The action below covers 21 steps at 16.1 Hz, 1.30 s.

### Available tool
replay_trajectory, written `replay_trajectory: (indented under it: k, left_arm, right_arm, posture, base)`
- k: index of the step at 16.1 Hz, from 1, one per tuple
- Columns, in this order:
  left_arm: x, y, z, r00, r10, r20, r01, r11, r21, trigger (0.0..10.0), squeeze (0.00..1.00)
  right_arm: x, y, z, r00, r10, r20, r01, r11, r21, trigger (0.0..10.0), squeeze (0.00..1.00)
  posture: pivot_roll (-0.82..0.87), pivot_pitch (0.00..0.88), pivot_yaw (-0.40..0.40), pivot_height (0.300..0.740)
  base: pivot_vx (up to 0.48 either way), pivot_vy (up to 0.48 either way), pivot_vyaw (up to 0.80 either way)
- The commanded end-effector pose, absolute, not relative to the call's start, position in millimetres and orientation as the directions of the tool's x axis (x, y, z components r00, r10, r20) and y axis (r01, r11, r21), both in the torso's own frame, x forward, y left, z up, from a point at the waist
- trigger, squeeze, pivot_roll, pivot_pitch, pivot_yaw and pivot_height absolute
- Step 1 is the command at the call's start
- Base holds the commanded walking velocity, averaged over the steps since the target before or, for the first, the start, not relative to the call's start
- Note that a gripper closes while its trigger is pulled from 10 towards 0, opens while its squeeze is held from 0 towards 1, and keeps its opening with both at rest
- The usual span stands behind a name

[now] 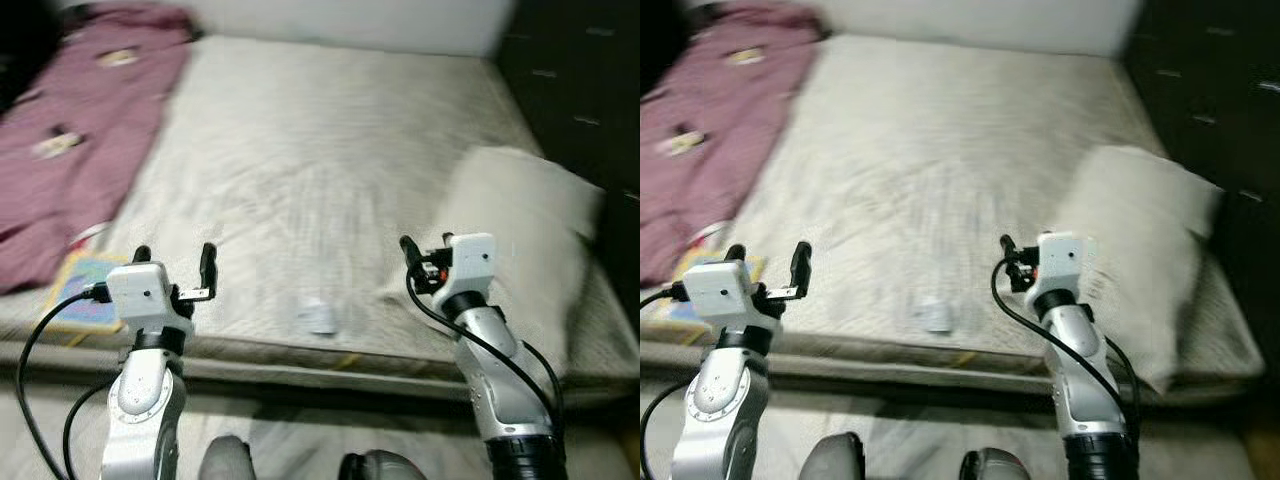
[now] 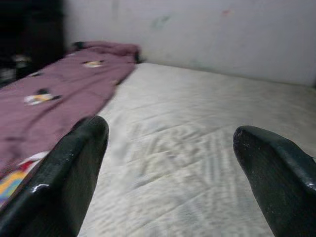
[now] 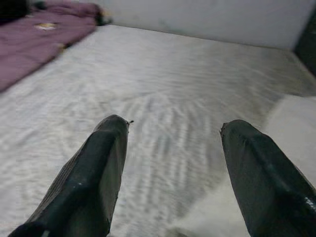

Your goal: Clean up the room

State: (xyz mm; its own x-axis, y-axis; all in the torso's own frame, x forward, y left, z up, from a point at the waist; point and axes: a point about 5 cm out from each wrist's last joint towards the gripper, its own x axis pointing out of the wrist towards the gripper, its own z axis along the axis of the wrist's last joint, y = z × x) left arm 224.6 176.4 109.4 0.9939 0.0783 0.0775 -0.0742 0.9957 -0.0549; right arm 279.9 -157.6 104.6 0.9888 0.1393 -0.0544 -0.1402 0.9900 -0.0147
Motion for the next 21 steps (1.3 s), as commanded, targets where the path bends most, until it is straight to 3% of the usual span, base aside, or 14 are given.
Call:
replay_trajectory:
  k: [1, 12, 17, 21]
  left_arm:
    - [226.0, 171.5, 110.6, 0.996, 0.048, 0.079, -0.044, 0.998, -0.054, 10.0, 0.00]
    - [232.5, 164.4, 116.7, 0.996, 0.005, 0.094, 0.004, 0.995, -0.097, 10.0, 0.00]
    - [231.3, 165.4, 116.2, 0.995, 0.039, 0.089, -0.032, 0.997, -0.076, 10.0, 0.00]
    - [226.9, 166.6, 113.7, 0.996, 0.049, 0.068, -0.042, 0.995, -0.088, 10.0, 0.00]
  right_arm:
    - [280.5, -161.2, 102.8, 0.991, 0.118, -0.062, -0.117, 0.993, 0.013, 10.0, 0.00]
    - [284.4, -161.2, 101.2, 0.992, 0.089, -0.085, -0.086, 0.996, 0.039, 10.0, 0.00]
    - [280.4, -154.9, 100.9, 0.987, 0.132, -0.092, -0.127, 0.990, 0.058, 10.0, 0.00]
    - [277.8, -154.5, 99.9, 0.984, 0.143, -0.103, -0.136, 0.988, 0.068, 10.0, 0.00]
  posture:
    - [-0.01, 0.070, -0.048, 0.740]
    - [-0.02, 0.086, -0.052, 0.740]
    - [-0.01, 0.138, -0.056, 0.740]
    - [-0.01, 0.151, -0.058, 0.701]
  base:
    - [0.000, 0.000, 0.00]
    - [0.000, 0.000, -0.08]
    - [0.000, 0.000, 0.00]
    - [0.000, 0.000, 0.00]
